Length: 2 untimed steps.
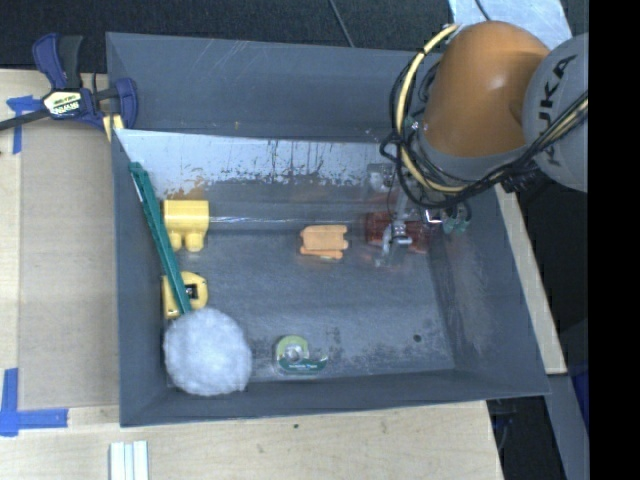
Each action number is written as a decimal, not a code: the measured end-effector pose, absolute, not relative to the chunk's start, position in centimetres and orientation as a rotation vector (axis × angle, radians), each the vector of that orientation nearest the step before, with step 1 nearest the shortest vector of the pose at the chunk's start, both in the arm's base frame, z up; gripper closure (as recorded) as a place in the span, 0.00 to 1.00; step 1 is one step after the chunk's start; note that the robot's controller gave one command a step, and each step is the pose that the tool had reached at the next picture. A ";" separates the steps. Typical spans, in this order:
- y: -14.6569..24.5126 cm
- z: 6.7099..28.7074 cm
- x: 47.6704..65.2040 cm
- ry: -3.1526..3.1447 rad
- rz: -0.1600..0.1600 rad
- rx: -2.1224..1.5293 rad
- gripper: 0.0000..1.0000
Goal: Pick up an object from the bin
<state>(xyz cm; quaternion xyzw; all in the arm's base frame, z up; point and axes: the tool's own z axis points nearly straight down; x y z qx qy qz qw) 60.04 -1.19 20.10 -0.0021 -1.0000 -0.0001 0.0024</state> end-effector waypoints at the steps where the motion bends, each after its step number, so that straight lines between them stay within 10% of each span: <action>1: -1.2 20.6 60.2 -3.146 0.000 -0.006 0.00; 2: 0.2 13.8 61.1 -3.127 -0.001 -0.342 0.00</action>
Offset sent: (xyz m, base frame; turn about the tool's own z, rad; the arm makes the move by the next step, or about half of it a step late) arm 0.0169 0.0288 -0.1310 0.4180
